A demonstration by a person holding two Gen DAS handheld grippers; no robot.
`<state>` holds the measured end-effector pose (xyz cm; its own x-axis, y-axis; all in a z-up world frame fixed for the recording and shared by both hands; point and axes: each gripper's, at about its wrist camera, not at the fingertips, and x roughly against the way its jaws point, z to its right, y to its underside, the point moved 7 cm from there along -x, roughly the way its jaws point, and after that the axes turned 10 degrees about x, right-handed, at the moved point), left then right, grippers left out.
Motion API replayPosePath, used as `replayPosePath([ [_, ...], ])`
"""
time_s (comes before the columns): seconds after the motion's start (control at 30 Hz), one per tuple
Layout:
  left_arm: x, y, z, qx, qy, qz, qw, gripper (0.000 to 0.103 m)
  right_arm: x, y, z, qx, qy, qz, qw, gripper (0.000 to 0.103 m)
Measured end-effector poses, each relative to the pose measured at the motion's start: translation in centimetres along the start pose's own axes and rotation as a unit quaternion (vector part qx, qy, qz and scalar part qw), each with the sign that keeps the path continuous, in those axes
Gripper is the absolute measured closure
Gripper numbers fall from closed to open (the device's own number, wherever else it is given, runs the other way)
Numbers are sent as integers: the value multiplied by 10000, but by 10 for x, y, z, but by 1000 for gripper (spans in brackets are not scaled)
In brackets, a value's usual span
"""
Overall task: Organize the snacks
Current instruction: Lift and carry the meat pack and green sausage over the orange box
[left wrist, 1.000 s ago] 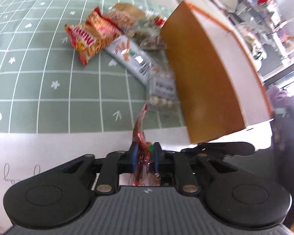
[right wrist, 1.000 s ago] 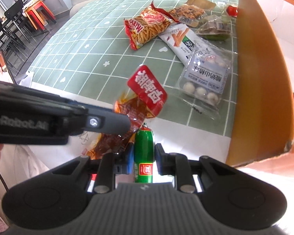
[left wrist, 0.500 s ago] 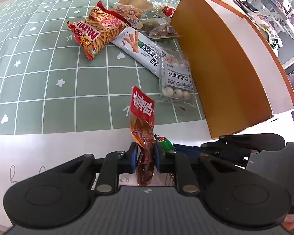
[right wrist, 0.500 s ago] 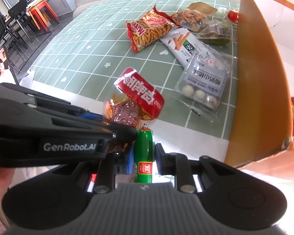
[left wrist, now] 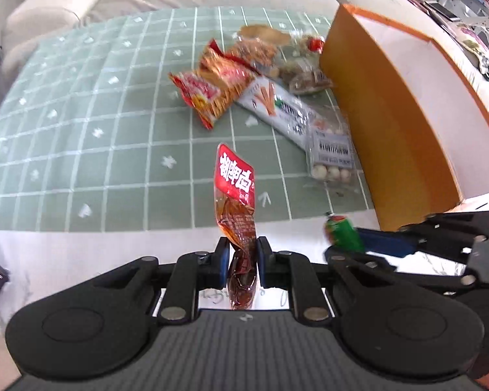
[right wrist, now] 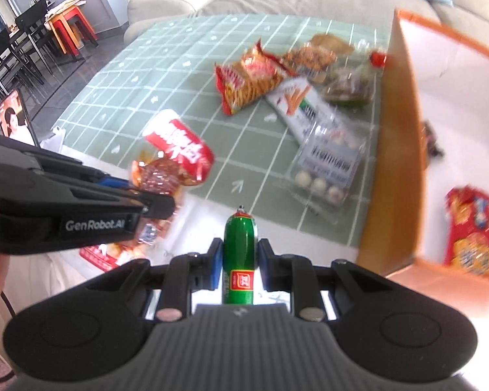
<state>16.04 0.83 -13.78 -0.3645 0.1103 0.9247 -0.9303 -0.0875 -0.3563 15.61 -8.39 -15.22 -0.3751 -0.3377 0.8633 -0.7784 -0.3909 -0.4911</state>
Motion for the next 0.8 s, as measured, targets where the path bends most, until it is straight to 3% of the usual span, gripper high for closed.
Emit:
replayPosePath([
  [0.17,31,-24,10,9,-122,443,9989,85,36,-21,7,58,159,290,9994,83],
  [0.47,75,-81,57,30,160,1094,9939,85,97,-58,52,90,586,708,9957,83],
  [0.63,77,-103,100,-22,362,1209,9920,85,117,-68,97,24,1053,714,9919,83],
  [0.8,60,-114,146,-63,591,1069,9925,85,120,-66,140,-100,1342,509,9896,83],
])
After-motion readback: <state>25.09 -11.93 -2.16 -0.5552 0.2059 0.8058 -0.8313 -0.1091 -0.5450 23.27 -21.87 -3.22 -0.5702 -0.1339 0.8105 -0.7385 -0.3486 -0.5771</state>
